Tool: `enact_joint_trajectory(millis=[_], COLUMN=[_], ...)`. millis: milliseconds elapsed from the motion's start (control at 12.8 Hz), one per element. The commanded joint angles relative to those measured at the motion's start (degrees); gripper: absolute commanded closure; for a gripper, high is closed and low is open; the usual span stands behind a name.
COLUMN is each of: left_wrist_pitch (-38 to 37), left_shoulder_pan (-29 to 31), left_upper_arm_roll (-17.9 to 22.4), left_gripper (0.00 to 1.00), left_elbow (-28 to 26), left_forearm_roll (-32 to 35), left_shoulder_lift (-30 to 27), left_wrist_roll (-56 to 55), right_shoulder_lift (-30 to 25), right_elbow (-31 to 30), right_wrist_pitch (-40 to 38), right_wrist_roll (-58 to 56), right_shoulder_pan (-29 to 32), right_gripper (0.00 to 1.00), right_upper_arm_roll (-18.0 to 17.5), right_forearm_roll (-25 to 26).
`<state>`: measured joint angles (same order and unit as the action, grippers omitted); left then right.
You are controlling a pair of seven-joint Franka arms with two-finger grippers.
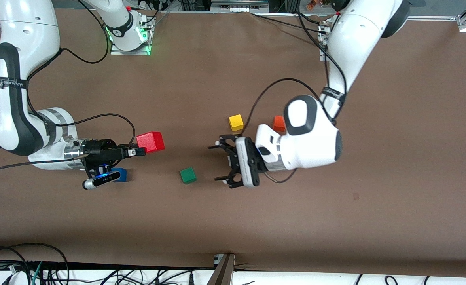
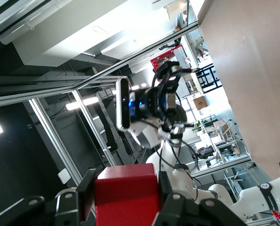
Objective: Pass red block to right arm, stack on blue
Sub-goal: 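Open the left gripper and withdraw it while the right gripper holds the cube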
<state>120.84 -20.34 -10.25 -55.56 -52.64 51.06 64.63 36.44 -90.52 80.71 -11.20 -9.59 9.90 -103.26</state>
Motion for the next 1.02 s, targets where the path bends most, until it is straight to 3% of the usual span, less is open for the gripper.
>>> enact_joint_trajectory(millis=[0,157,314,392,706,863,941], left_wrist_pitch=[-15.5,-25.3,-31.0,-32.5,-32.0,-26.3,-22.5], left_shoulder_pan=[1.7,2.8,2.8,2.6,5.2,6.2,6.4], left_upper_arm_roll=[7.4,14.1,23.7,27.7,29.0,28.8,28.7], left_gripper=[0.00,0.00,0.00,0.00,0.00,0.00,0.00], left_elbow=[0.8,1.0,0.9,1.0,-0.9,-6.3,-9.2], left_forearm_roll=[7.3,9.5,10.5,14.1,31.7,41.1,42.3], left_shoulder_lift=[-1.1,-1.3,-1.5,-1.9,-8.9,-15.6,-19.3], left_wrist_roll=[-3.2,-3.2,-3.2,-3.1,-3.3,-3.5,-3.5], right_shoulder_lift=[-0.8,-0.8,-1.1,-1.3,-2.4,-3.1,-4.5], right_elbow=[1.9,5.2,7.5,8.5,14.5,17.6,17.7], right_wrist_pitch=[0.3,0.5,1.8,2.8,5.6,5.8,6.4], right_wrist_roll=[0.0,0.5,0.6,0.5,3.4,5.5,5.6], right_shoulder_pan=[0.2,0.2,0.0,-0.2,-0.1,-0.5,-0.8], right_gripper=[0.67,0.67,0.67,0.67,0.67,0.67,0.67], right_upper_arm_roll=[0.6,2.8,4.2,4.6,4.9,5.5,5.5], right_forearm_roll=[3.7,8.7,15.2,18.8,33.7,43.9,49.3])
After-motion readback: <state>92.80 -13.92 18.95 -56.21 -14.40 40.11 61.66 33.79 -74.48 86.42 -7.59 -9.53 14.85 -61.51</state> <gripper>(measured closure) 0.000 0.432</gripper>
